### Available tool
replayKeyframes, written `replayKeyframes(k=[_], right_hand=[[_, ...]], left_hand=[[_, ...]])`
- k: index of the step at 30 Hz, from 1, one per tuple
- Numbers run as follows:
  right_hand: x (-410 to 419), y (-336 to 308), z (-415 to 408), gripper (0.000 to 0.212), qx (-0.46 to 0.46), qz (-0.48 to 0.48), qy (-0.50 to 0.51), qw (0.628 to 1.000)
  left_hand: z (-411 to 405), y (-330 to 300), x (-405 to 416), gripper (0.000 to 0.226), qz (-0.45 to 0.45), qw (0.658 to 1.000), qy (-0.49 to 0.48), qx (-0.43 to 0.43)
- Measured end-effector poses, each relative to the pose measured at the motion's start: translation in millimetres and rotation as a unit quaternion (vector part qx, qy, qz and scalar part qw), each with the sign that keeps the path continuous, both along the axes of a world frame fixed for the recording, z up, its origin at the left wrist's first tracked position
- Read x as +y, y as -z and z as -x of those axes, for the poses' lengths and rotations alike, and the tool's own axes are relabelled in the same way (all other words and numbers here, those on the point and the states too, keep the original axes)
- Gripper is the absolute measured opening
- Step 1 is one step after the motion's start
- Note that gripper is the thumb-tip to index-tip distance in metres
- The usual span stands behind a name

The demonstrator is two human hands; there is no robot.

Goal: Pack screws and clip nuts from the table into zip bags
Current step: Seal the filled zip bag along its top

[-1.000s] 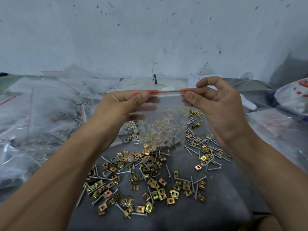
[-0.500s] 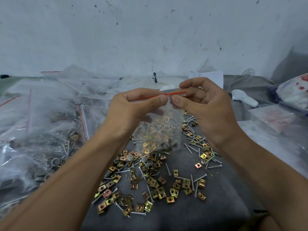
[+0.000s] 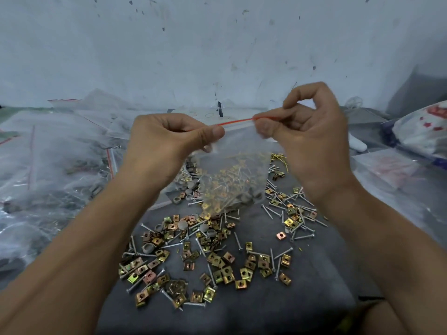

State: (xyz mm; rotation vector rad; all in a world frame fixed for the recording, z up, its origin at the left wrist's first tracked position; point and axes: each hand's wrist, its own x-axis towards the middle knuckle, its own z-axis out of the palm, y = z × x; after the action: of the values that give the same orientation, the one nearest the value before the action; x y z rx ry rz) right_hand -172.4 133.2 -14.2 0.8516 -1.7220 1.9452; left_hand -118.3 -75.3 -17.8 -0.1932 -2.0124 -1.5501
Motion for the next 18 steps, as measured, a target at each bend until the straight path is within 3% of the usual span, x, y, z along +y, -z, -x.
replayKeyframes(k=[2,5,7,10,13,14,15,18], right_hand=[[16,-3,10,0.042,-0.001,0.027,0.038,0.999],[59,-8,24,0.04,-0.029,0.119,0.105,0.987],[67,-7,24,0.04,-0.043,0.122,0.092,0.987],[48,-6,11,0.034,-0.018,0.064,0.009,0.998],[25,-10,-2,0.031,-0.002,0.03,-0.023,0.999],[20,-10,-5,0.03,-0.01,0.031,-0.028,0.999],[17,-9,-7,0.03,-0.019,0.042,-0.031,0.998],[14,-9,-10,0.033,-0.065,0.107,-0.035,0.992]], left_hand=[[-4,-2,-14,0.026,0.01,0.999,-0.037,0.005],[-15,-5,-58,0.028,-0.077,0.989,-0.126,0.025],[-26,-3,-71,0.025,-0.115,0.982,-0.15,0.03],[-23,5,-39,0.024,-0.043,0.997,-0.052,-0.022],[-14,16,5,0.084,0.027,0.986,0.098,-0.135],[-11,20,17,0.092,0.034,0.975,0.142,-0.169],[-9,25,28,0.087,0.035,0.961,0.194,-0.196],[-6,33,52,0.044,0.032,0.931,0.295,-0.214]])
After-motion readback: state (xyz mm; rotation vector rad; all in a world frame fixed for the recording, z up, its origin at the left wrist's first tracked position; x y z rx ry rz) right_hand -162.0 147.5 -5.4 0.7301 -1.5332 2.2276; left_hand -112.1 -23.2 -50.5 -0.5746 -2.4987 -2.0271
